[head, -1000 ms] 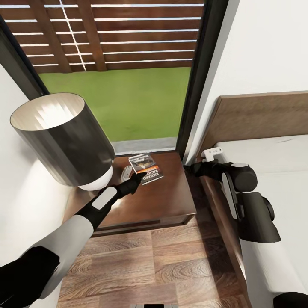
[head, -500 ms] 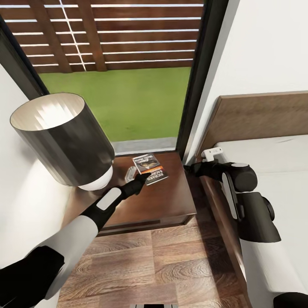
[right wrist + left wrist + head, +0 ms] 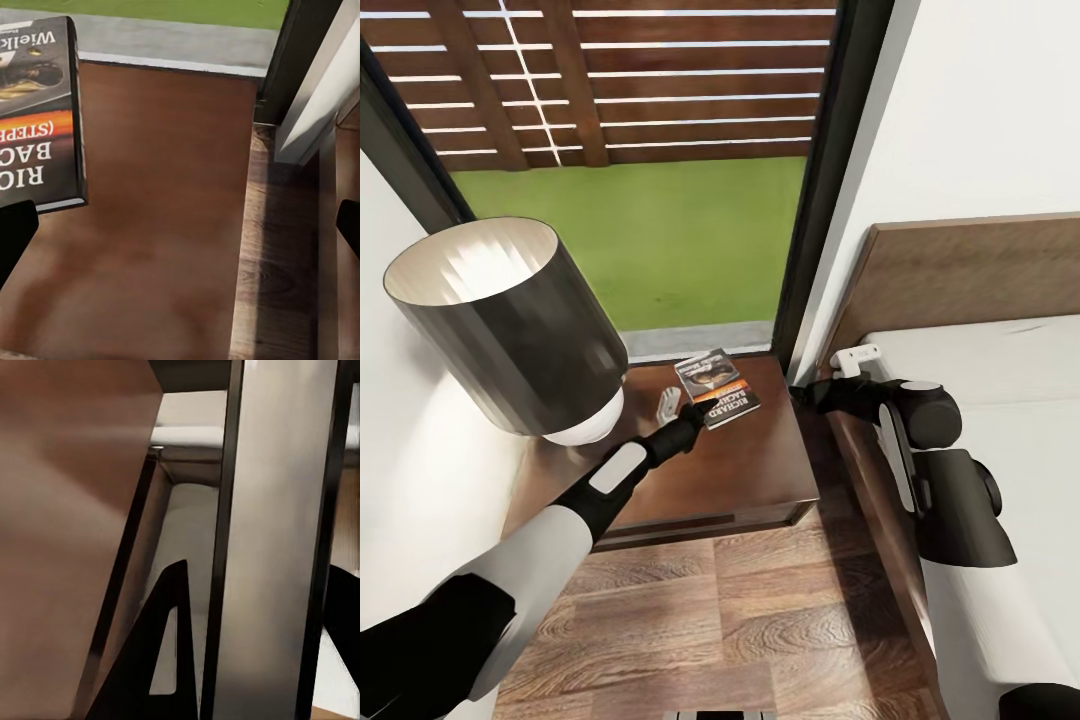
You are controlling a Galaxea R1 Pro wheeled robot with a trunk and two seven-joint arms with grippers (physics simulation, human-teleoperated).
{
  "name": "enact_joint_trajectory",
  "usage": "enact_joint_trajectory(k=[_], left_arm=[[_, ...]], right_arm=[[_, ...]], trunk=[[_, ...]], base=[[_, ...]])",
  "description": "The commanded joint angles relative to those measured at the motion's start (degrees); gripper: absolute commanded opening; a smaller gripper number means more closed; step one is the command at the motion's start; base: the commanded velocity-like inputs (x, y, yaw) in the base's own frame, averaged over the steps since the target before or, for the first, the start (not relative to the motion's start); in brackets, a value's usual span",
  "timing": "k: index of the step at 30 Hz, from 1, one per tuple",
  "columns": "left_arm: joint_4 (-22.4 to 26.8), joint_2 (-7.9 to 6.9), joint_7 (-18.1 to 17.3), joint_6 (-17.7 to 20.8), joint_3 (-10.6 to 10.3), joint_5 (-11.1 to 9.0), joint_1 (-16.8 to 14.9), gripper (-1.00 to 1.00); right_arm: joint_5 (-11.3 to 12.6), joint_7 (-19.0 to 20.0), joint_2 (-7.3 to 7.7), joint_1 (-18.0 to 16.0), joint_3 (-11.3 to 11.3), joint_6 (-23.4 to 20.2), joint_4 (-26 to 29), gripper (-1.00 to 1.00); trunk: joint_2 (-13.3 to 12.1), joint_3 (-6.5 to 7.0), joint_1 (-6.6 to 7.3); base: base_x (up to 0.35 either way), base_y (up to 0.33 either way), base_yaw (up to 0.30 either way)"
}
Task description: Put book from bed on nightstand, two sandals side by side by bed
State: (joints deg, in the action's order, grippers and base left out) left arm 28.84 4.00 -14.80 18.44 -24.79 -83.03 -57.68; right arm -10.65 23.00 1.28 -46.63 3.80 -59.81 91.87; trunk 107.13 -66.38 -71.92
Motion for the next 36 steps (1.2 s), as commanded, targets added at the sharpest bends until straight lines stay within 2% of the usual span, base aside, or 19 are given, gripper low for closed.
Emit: enact_joint_trajectory(k=[1, 10, 20, 31, 36], left_arm=[[-0.27, 0.00, -0.59, 0.13, -0.18, -0.52, -0.06, -1.00], [-0.90, 0.03, -2.80, 0.15, -0.17, -0.72, -0.06, -1.00], [-1.33, 0.04, -3.58, -0.46, -0.17, -0.85, -0.02, -1.00], [-6.45, 0.09, -3.42, -0.94, -0.17, -0.86, -0.04, -1.00], [-7.25, 0.11, -3.41, -1.22, -0.17, -0.87, -0.04, -1.00]], right_arm=[[-0.60, 0.47, 0.04, -0.04, 0.06, -0.19, 0.06, 1.00], [-0.60, 0.47, 0.04, 0.03, 0.06, -0.19, 0.06, 1.00], [-0.60, 0.47, 0.04, 0.09, 0.06, -0.19, 0.06, 1.00], [-0.60, 0.47, 0.04, 0.25, 0.06, -0.19, 0.06, 1.00], [-0.60, 0.47, 0.04, 0.29, 0.06, -0.19, 0.06, 1.00]], trunk=[[0.02, -0.03, 0.01], [0.02, -0.03, 0.01], [0.02, -0.03, 0.01], [0.02, -0.03, 0.01], [0.02, -0.03, 0.01]], base=[[0.000, 0.000, 0.000], [0.000, 0.000, 0.000], [0.000, 0.000, 0.000], [0.000, 0.000, 0.000], [0.000, 0.000, 0.000]])
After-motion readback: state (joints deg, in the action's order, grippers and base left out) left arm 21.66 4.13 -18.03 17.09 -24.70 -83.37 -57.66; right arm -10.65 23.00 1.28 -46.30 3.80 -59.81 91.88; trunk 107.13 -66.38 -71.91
